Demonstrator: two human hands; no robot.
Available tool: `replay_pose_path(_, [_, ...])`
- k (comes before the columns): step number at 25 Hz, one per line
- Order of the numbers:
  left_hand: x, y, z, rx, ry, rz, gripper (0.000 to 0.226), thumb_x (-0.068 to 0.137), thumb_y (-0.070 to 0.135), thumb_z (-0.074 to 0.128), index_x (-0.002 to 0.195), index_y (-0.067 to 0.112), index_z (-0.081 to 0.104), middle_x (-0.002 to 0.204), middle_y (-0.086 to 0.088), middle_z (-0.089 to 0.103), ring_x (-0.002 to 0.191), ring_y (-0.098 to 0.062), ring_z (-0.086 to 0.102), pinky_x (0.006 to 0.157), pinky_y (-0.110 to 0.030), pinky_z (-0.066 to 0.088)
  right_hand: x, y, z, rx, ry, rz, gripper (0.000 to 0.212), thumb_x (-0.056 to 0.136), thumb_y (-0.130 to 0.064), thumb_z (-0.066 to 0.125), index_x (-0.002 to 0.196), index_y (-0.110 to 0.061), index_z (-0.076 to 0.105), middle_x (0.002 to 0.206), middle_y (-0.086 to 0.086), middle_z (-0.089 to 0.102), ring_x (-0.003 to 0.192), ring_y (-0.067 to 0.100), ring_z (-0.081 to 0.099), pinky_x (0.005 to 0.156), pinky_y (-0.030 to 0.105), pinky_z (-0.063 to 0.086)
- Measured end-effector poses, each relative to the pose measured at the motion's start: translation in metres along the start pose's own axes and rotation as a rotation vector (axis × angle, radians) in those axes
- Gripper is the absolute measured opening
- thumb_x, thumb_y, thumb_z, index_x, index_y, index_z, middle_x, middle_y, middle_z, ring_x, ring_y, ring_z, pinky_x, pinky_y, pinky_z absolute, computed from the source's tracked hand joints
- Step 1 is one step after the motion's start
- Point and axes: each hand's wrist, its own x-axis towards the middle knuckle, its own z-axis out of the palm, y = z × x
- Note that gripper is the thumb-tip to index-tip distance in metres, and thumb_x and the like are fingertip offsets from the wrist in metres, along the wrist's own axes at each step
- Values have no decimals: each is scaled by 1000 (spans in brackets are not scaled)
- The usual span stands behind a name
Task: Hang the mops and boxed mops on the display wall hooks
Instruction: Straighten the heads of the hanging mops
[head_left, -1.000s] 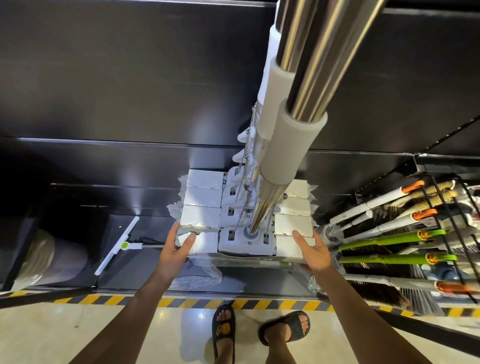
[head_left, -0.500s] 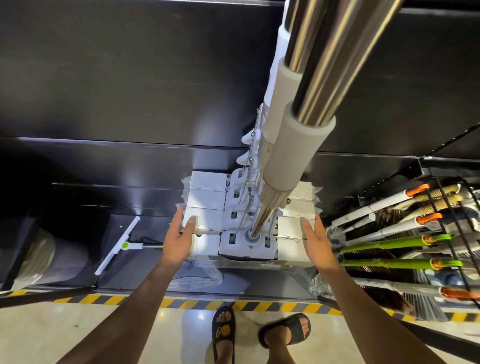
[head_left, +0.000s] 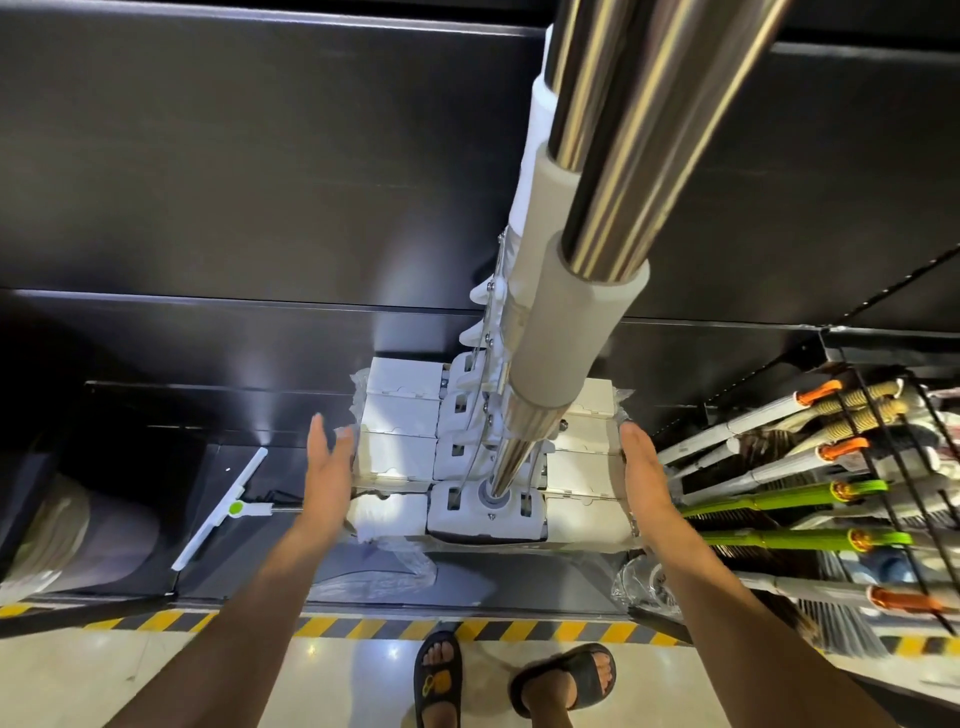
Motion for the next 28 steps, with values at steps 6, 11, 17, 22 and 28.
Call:
replay_pose_path(6, [32, 48, 25, 75, -117, -48, 50, 114, 39, 32, 162, 26, 31, 168, 0, 31, 157, -25, 26, 126, -40, 21, 32, -26, 18, 48, -68, 54, 64, 106, -61, 33, 163, -33, 23, 169, -4, 25, 157, 23, 22, 125, 47, 15])
replay_pose_path(11, [30, 49, 28, 68, -152, -30, 45, 115, 34, 30, 160, 33, 35, 168, 1, 33, 156, -25, 27, 124, -37, 21, 35, -22, 18, 15, -114, 56, 69, 103, -67, 33, 163, -37, 21, 171, -4, 22, 158, 23, 19, 127, 50, 13])
replay_pose_path(17, [26, 22, 13, 107, -143, 47, 49, 107, 48, 35, 156, 45, 32, 161, 8, 35, 157, -20, 25, 126, -42, 18, 12, -19, 8, -141, -60, 1, 75, 101, -66, 40, 164, -31, 20, 168, -3, 28, 156, 27, 23, 125, 50, 16])
replay_pose_path(22, [22, -19, 9, 372, -213, 181, 66, 98, 50, 29, 162, 46, 15, 172, 11, 22, 160, -18, 16, 130, -54, 16, 1, 22, 4, -245, -78, -97, 57, 106, -43, 48, 159, -40, 27, 156, 1, 47, 143, 27, 46, 119, 45, 35])
replay_pose_path(28, [29, -38, 19, 302, -250, 197, 58, 113, 42, 31, 165, 43, 6, 173, 18, 11, 160, -9, 12, 132, -45, 11, 14, 37, -3, -139, -56, -123, 49, 108, -28, 42, 134, -68, 37, 129, -3, 63, 115, 21, 60, 104, 40, 45])
